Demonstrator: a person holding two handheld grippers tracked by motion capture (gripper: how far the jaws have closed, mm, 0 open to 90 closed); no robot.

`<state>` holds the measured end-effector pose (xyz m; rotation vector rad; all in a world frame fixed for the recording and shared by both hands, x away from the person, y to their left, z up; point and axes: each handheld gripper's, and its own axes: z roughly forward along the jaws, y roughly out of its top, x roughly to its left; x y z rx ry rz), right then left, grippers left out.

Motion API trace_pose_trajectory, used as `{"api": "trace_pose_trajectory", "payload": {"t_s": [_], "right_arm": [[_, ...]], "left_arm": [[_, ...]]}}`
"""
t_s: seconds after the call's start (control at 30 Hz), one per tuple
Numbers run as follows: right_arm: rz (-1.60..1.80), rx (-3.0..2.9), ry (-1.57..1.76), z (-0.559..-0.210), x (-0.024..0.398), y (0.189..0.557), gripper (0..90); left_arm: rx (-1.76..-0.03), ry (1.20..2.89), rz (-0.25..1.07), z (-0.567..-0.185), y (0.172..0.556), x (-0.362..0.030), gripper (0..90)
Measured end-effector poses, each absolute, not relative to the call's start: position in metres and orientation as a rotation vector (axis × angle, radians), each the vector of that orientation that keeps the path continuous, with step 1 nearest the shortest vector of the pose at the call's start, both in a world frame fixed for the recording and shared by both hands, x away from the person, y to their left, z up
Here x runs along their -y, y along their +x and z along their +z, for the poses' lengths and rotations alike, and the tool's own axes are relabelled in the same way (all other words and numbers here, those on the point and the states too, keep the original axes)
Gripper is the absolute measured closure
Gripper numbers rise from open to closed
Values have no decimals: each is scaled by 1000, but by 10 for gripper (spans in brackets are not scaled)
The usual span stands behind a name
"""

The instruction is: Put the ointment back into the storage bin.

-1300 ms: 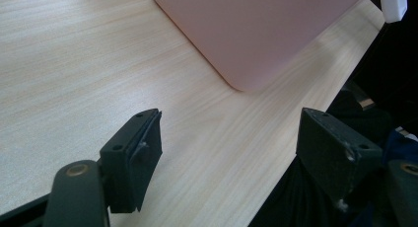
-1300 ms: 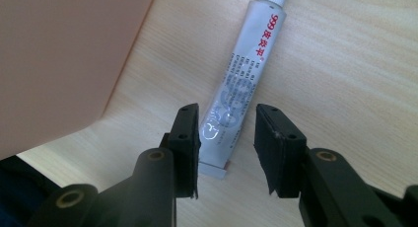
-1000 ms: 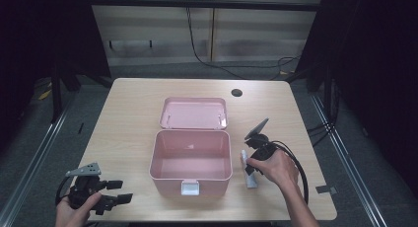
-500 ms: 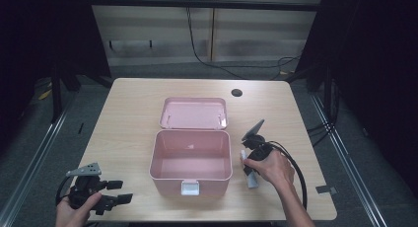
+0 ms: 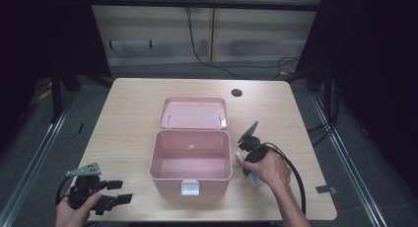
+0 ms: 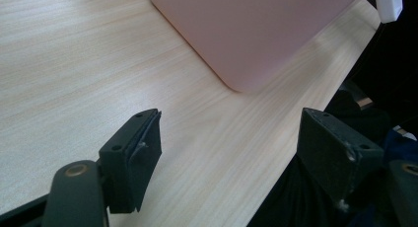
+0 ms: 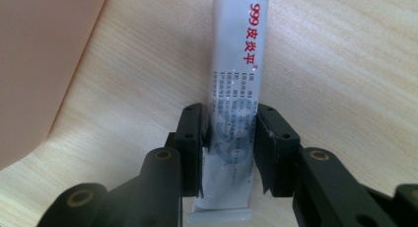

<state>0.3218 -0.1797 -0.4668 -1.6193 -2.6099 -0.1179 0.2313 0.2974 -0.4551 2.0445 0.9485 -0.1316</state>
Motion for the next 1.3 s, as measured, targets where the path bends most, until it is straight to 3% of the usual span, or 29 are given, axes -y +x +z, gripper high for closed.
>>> {"api": "trace_pose_trajectory", "payload": {"t_s": [0.27, 1.3], "right_arm": [[-20, 2684, -1612, -467, 168, 319, 667], [-89, 2648, -1580, -457, 185, 319, 710]], "left_arm": [[-941, 2048, -129, -455, 231, -297, 242], [-944, 2049, -133, -455, 232, -297, 242]]}}
